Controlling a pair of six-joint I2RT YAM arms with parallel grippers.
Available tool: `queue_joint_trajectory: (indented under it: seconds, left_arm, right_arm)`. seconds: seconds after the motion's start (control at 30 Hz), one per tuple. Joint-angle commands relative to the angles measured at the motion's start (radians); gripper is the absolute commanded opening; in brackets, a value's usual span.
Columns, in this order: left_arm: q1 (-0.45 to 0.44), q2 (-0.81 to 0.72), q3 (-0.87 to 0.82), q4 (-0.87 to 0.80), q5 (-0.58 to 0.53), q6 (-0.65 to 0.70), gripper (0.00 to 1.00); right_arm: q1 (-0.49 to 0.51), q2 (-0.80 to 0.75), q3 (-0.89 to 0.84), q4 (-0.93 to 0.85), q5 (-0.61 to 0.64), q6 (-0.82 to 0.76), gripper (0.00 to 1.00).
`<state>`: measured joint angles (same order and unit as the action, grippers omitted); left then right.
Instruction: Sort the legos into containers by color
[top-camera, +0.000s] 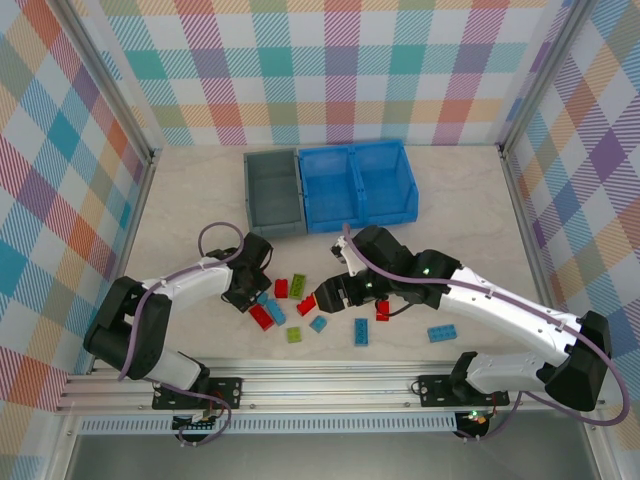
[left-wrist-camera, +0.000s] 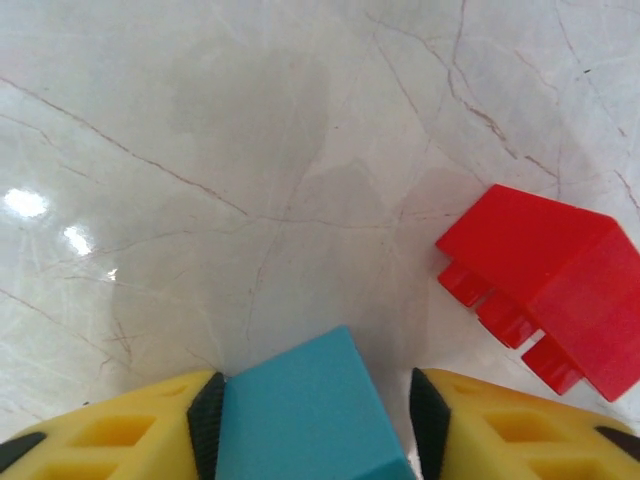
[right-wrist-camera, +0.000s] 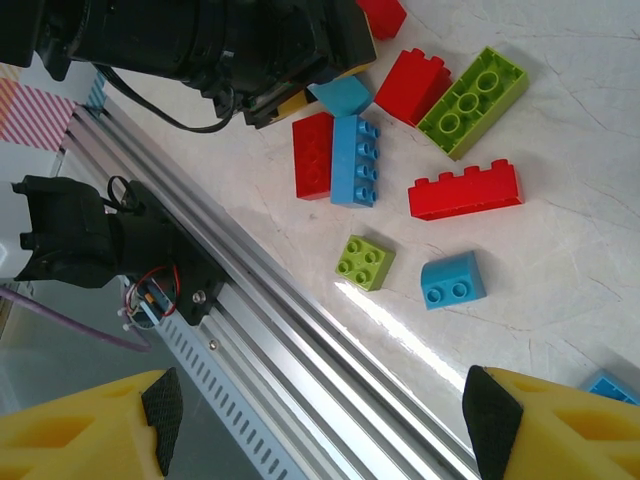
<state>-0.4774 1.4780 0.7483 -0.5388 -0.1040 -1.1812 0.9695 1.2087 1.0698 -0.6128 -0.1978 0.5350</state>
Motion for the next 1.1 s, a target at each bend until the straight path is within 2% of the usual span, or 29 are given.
queue_joint_trajectory:
  seconds: [0.0,0.1,0.27,0.37,0.43,0.63,0.8,1.07]
  left_arm:
    - [-0.007,0.01,-0.017,0.033,-0.031,-0.03,0.47]
    - [-0.007,-0.021,-0.02,0.003,-0.059,-0.026,0.39]
    - [-0.007,-0.192,-0.003,-0.111,-0.154,0.005,0.35]
    - [-0.007,-0.288,0.056,-0.131,-0.182,0.084,0.35]
    - [-0.008,-0.295,0.134,-0.128,-0.171,0.164,0.35]
    - [-0.005,-0.048,0.474,-0.18,-0.196,0.408,0.35]
    - [0.015,0.24,0.789,-0.247,-0.219,0.515,0.37]
    - [0.075,0.57,1.104,-0.329,-0.215,0.575,0.39]
  right_arm:
    - [0.008,-0.021,-0.03,0.072,-0.056,-0.01,0.76]
    - [0.008,-0.02,-0.039,0.095,-0.062,-0.005,0.76]
    - [0.008,-0.03,-0.023,0.087,-0.021,-0.011,0.75]
    - [0.007,-0.044,-0.004,0.081,0.052,-0.021,0.75]
    - [0.007,-0.055,-0.002,0.107,0.121,-0.013,0.75]
    - [0.007,-0.077,-0.023,0.283,0.272,-0.025,0.74]
    - [0.008,-0.066,-0.048,0.501,0.336,-0.119,0.75]
    - [0.007,-0.033,0.001,0.504,0.365,-0.153,0.75]
